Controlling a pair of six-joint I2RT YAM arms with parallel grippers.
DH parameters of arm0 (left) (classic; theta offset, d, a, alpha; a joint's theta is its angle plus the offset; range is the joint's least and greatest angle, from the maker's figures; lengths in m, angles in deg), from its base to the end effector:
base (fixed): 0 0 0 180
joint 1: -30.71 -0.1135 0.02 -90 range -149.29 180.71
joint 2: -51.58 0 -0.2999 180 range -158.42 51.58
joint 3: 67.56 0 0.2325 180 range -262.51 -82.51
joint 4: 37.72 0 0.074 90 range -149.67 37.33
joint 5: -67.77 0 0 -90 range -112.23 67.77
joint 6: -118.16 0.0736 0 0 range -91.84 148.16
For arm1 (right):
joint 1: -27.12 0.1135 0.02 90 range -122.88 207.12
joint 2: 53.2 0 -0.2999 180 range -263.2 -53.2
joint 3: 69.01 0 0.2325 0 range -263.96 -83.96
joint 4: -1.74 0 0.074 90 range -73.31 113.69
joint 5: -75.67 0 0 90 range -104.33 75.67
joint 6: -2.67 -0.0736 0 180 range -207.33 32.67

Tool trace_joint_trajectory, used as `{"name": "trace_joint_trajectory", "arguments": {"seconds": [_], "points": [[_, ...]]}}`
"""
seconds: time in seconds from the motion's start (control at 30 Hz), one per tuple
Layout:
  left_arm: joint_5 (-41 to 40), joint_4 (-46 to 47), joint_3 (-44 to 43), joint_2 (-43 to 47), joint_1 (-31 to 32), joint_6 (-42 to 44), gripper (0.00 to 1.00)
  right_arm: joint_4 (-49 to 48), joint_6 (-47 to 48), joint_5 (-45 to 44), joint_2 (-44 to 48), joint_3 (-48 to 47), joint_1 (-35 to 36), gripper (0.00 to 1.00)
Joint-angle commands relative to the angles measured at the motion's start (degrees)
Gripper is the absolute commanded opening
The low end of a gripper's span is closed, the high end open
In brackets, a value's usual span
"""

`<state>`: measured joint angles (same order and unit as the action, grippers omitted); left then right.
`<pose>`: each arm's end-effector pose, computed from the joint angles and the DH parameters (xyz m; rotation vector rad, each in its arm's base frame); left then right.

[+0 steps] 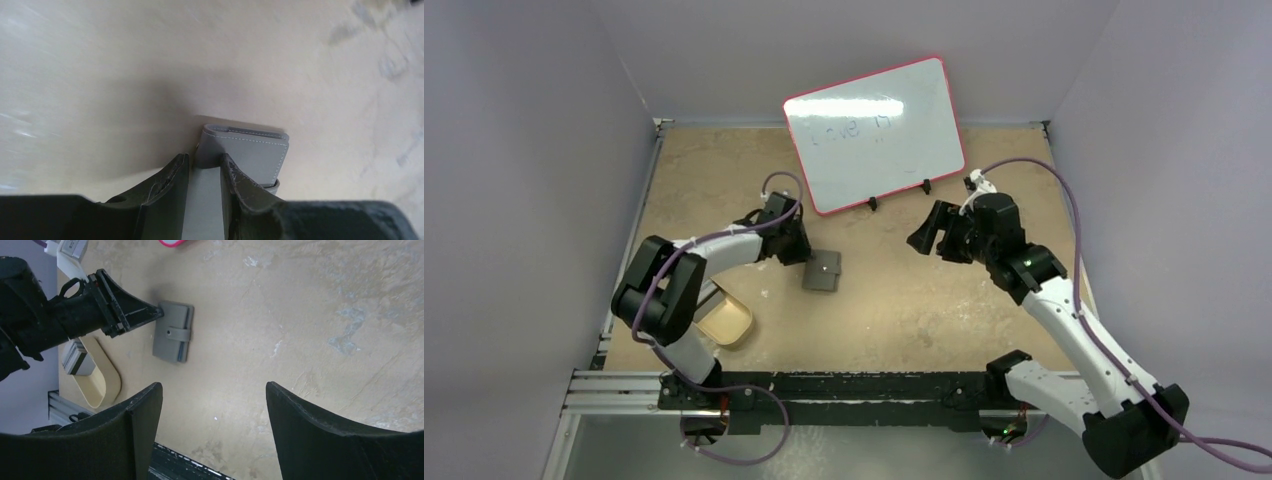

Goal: Put the credit cards into the card holder
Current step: Move the card holder to the center of the board.

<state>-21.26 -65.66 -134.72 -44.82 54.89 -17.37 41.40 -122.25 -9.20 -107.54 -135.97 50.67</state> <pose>0.3063 -0.1389 0.1739 -0.4831 2.5984 -0.4632 0.1837 0.0872 0.3410 0.1521 2.1147 0.7166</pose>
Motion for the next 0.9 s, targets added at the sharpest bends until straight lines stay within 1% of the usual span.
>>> {"name": "trace_joint_trajectory", "arguments": {"seconds": [0.0,0.2,0.3,0.43,0.57,0.63,0.67,0.77,0.87], "points": [[4.7,6.6,4.0,3.0,5.4,-9.1,0.28,-4.8,-2.1,3.7,-2.5,1.6,0.4,0.76],[5.9,10.9,6.3,5.8,10.7,-16.8,0.27,-7.0,-3.8,2.1,-6.3,3.5,2.4,0.71],[5.5,11.3,7.5,7.4,13.1,-19.1,0.27,-8.5,-5.1,1.9,-8.5,4.7,4.0,0.69],[5.9,14.0,10.7,9.5,16.1,-22.5,0.27,-10.7,-7.3,0.5,-11.5,5.5,8.1,0.65],[6.1,16.3,13.0,12.8,17.3,-25.3,0.27,-12.4,-9.3,-1.4,-15.7,4.7,13.0,0.61],[2.7,12.6,12.1,16.1,17.3,-23.9,0.28,-12.7,-10.3,-3.0,-18.2,3.8,16.0,0.57],[-0.1,8.4,11.2,17.9,17.3,-22.8,0.3,-12.8,-10.8,-3.6,-19.4,3.2,17.7,0.55],[-9.8,-1.9,7.8,24.5,17.2,-19.2,0.38,-12.8,-11.9,-5.7,-23.6,1.3,21.1,0.51],[-18.4,-9.6,4.2,31.1,17.3,-16.4,0.46,-12.8,-12.7,-7.6,-27.3,-0.9,24.0,0.48]]}}
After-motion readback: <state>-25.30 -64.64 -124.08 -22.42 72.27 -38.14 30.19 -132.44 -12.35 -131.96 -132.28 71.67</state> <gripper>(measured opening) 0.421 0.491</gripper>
